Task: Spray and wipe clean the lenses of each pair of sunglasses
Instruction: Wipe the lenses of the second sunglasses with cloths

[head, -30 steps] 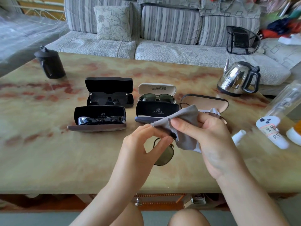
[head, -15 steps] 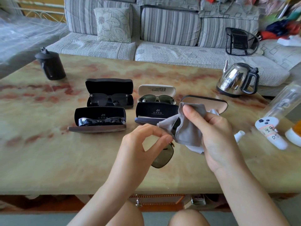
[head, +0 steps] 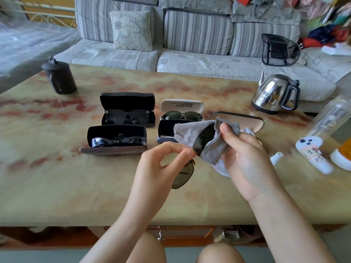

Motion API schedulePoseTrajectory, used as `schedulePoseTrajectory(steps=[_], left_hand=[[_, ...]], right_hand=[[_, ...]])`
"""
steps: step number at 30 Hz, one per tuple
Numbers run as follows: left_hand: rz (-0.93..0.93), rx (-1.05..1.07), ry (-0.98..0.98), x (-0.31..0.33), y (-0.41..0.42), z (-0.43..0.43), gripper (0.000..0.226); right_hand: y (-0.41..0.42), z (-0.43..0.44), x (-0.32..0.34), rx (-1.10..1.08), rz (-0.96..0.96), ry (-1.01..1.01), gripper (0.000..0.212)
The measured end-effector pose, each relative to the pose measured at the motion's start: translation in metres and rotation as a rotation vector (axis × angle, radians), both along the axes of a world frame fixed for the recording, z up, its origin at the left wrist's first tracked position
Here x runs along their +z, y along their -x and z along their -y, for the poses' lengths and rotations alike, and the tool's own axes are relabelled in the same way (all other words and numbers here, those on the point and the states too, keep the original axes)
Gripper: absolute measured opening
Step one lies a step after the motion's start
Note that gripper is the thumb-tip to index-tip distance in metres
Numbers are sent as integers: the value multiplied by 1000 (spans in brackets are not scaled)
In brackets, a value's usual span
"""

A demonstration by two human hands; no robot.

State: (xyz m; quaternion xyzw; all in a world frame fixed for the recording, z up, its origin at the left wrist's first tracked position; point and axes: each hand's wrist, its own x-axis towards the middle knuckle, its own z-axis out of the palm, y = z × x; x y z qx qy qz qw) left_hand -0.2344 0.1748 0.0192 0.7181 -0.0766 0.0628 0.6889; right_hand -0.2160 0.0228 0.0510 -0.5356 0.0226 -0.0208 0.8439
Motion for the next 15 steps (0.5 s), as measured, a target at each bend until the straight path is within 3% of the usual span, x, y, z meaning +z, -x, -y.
schedulePoseTrajectory(steps=[6,11,15], left_hand=[[-24,-22,55,-1,2,1,17],[-3,-15,116,4,-1,2,16],[26,-33,128,12,-9,2,18]], right_hand=[[7,-9,-4,-9,7,-117,22],[11,-19,-2,34,67,-91,22],[10,-23,-2,15,110,54,19]])
